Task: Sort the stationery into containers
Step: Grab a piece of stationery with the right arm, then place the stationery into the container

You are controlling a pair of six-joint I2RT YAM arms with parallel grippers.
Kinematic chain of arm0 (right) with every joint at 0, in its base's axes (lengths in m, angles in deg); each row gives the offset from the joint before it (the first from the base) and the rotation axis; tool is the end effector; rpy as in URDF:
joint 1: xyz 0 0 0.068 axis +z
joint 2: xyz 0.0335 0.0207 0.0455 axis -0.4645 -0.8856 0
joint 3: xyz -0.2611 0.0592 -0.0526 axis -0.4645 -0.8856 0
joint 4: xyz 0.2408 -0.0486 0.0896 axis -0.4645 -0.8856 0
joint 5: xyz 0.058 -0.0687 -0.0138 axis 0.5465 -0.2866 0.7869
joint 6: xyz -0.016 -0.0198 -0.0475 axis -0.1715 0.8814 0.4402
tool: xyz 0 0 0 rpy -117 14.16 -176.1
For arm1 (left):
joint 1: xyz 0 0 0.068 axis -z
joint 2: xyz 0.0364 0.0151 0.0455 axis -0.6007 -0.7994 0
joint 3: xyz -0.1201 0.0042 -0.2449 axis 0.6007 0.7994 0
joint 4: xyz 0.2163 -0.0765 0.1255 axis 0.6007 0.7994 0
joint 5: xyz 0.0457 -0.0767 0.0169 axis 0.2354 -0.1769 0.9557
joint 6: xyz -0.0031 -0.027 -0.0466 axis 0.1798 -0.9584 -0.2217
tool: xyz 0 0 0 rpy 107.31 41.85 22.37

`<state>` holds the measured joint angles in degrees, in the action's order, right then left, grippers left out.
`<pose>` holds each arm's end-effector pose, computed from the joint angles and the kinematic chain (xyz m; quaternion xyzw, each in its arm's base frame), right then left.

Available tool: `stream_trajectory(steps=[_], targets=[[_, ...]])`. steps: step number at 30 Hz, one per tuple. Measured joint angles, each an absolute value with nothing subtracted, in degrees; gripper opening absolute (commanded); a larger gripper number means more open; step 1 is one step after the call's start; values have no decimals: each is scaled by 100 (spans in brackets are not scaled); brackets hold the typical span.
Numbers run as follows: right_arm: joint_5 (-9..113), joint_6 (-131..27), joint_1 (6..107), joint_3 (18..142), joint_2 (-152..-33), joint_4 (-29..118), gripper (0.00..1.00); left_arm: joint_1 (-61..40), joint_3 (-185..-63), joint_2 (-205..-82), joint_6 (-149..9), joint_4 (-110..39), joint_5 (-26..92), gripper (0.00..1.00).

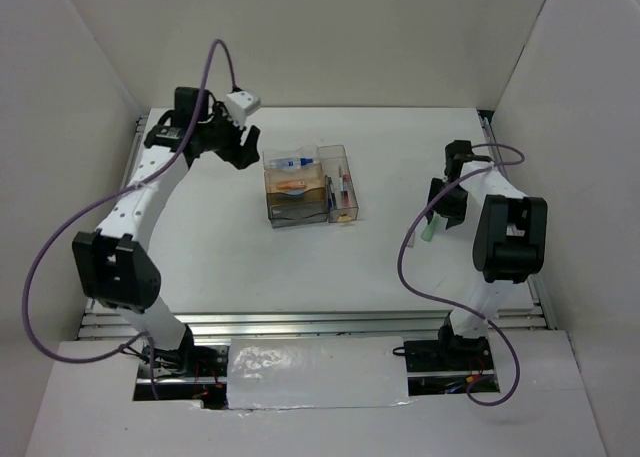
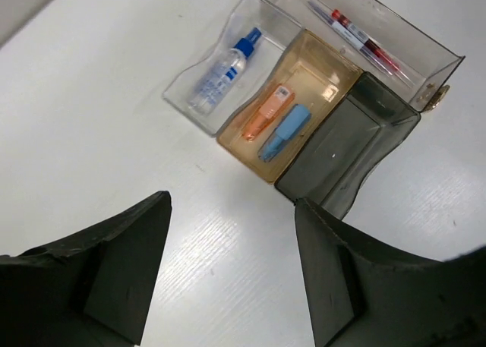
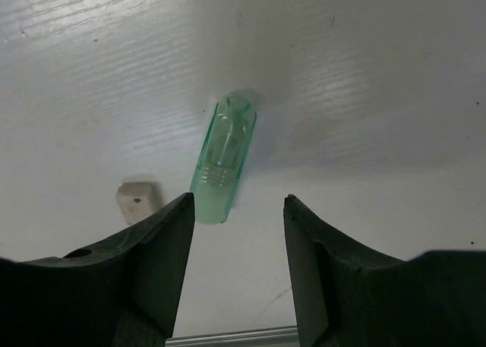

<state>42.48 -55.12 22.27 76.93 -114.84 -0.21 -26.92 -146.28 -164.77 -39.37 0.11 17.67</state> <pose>0.3466 -0.0341 0.1897 0.1328 0.9837 -0.0129 0.1204 0.3764 -0.0807 0.3630 0.3075 0.8205 -0.1459 0.4593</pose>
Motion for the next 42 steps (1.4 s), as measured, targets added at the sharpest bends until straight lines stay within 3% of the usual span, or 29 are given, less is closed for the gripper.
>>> stream_trajectory(steps=[3, 9, 14, 16, 27, 34, 42], targets=[[4160, -5521, 2227, 7851, -11748, -28, 56, -2974, -14088, -15799, -4197, -214, 1660, 79], [4079, -5488, 2227, 8264, -12358, -135, 42, -3097, -13456, -15089, -4243, -347, 1560, 79], [4121, -5388, 2227, 8539, -12590, -310, 6, -3252, -13303, -14999, -4254, -360, 1499, 78], [4213, -5359, 2227, 8576, -12596, -342, 0, -3315, -13176, -14969, -4337, -404, 1435, 78], [4648, -4927, 2659, 9536, -12203, -640, 0, -3379, -12455, -14698, -4521, -664, 1116, 78], [4536, -4155, 4342, 11179, -11737, 29, 0, -3374, -11917, -14398, -4724, -1053, 1005, 78], [4302, -3318, 5711, 11627, -12203, 1347, 0, -3466, -11749, -14206, -5218, -1405, 1044, 81]])
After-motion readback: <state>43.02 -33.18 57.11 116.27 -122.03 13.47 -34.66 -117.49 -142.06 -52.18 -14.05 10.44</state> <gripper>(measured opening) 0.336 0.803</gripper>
